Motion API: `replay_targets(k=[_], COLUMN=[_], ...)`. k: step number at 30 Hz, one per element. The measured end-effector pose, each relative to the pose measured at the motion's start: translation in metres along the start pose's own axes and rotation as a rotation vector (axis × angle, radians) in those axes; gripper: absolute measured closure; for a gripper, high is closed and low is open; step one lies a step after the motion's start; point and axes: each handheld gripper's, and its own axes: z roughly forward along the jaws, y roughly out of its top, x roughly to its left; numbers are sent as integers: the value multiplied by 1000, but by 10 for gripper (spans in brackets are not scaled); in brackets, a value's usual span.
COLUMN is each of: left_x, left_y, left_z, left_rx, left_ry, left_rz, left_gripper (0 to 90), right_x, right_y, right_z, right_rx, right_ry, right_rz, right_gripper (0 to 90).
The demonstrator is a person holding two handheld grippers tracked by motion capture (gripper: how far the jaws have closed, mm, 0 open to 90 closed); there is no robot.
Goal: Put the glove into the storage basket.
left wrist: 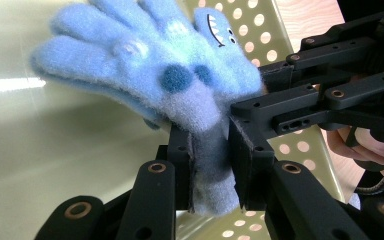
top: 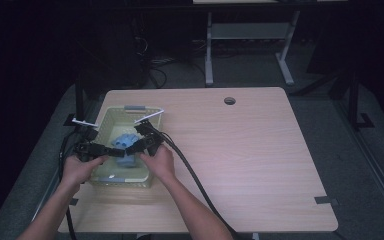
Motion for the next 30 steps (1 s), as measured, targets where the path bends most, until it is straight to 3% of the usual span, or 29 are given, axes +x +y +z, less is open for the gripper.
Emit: replay_targets(k=[6,9,12,16,20,24,28,30], left_x=[1,1,0,1,-2,-4,-6,-8], left_y=[0,1,1,2,6,7,9,12], left_z=[0,3,8,21,23,22,13,7], left_rx=[8,19,46,137,170,184,149,143], left_ry=[0,20,74,168,214,252,262,280], left_rz=[-3,-10,-6,-5,-4,11,8,35], left_gripper=[722,722,720,722,697,601,587,587], right_x=[4,5,6,7,8,9,7,7], right_y=[1,1,1,2,2,3,3,3], right_z=[-2,-3,-5,-10,-15,-23,-31,-35], right_rx=[0,9,16,12,0,-18,-36,-46], right_ry=[-22,-41,-63,-76,-69,-64,-55,-54], right_rz=[-25,-26,-35,-41,-49,-56,-47,-47], right_gripper=[727,720,723,722,721,721,720,720])
